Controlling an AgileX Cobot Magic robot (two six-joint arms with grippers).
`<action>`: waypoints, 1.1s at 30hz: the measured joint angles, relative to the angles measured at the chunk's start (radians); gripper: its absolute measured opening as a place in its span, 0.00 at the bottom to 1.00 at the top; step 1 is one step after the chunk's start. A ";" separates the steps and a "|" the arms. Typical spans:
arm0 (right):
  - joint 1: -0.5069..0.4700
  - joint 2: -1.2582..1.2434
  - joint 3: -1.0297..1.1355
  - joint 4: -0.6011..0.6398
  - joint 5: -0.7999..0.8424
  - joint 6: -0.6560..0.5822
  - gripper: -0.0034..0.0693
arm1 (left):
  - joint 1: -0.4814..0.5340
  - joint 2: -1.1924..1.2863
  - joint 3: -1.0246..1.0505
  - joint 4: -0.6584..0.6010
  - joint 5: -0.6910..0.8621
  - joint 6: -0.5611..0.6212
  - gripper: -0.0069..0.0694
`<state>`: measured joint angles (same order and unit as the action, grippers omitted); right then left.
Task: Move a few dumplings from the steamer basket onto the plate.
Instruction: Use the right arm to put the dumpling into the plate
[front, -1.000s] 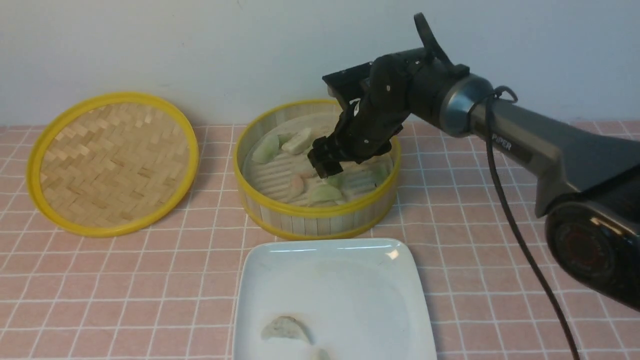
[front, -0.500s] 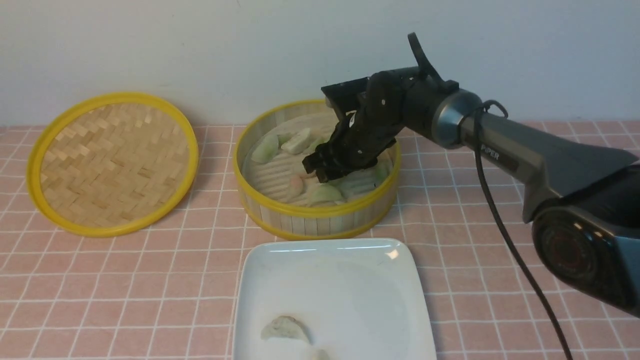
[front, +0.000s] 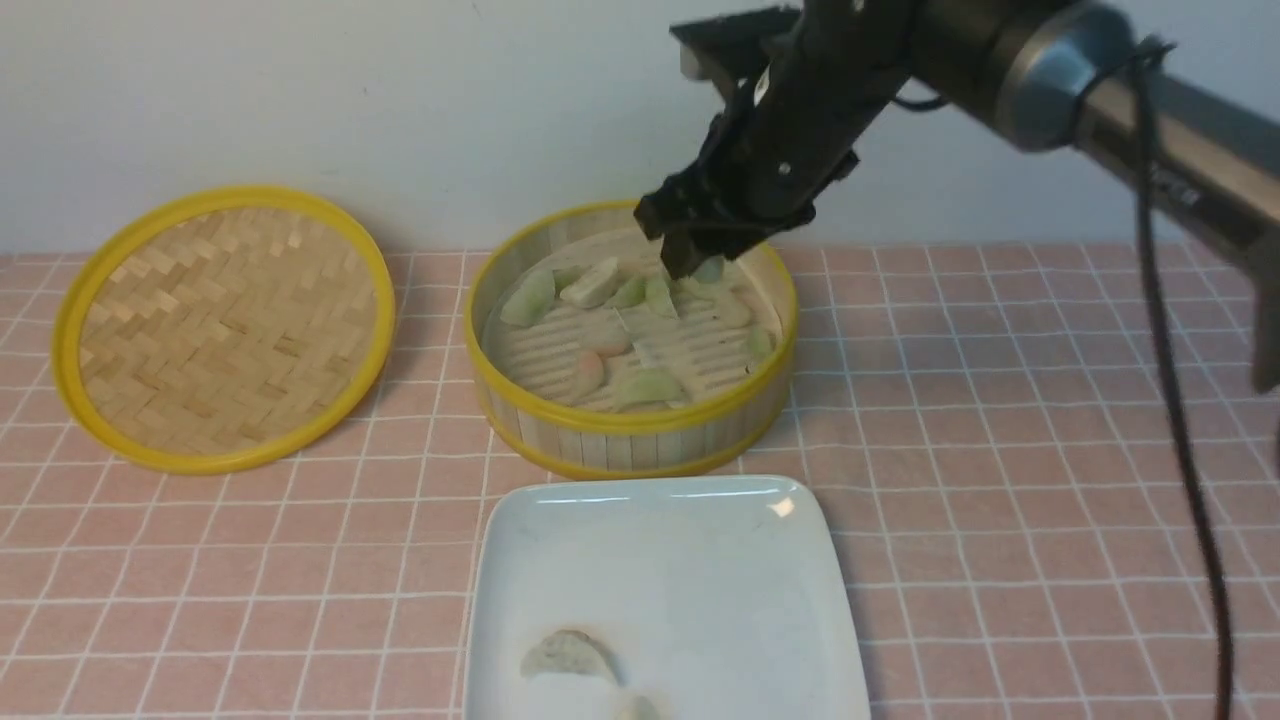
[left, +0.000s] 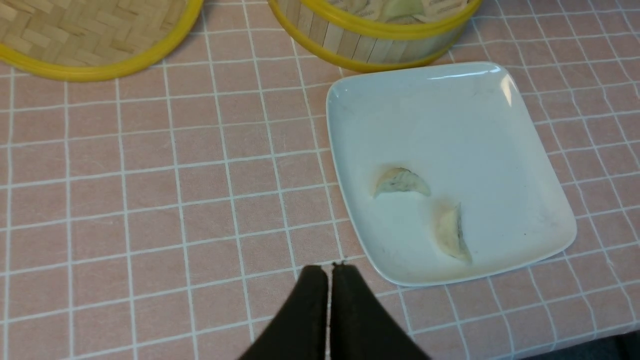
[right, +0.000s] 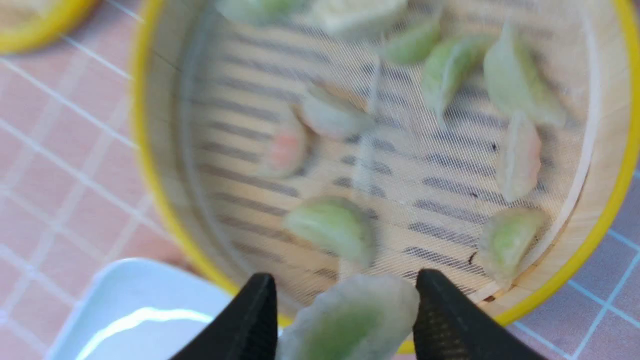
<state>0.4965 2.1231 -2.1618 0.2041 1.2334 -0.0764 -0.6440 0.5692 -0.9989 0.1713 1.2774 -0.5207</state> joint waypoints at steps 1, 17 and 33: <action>0.000 -0.033 0.026 0.016 0.001 -0.012 0.49 | 0.000 0.000 0.000 0.001 0.000 0.000 0.08; 0.027 -0.284 0.826 0.211 -0.194 -0.051 0.49 | 0.000 0.000 0.000 0.001 0.000 0.000 0.08; 0.028 -0.243 0.720 0.249 -0.089 -0.051 0.85 | 0.000 0.000 0.010 0.001 0.000 0.000 0.08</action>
<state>0.5247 1.8796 -1.4415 0.4531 1.1445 -0.1270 -0.6440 0.5692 -0.9885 0.1720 1.2774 -0.5207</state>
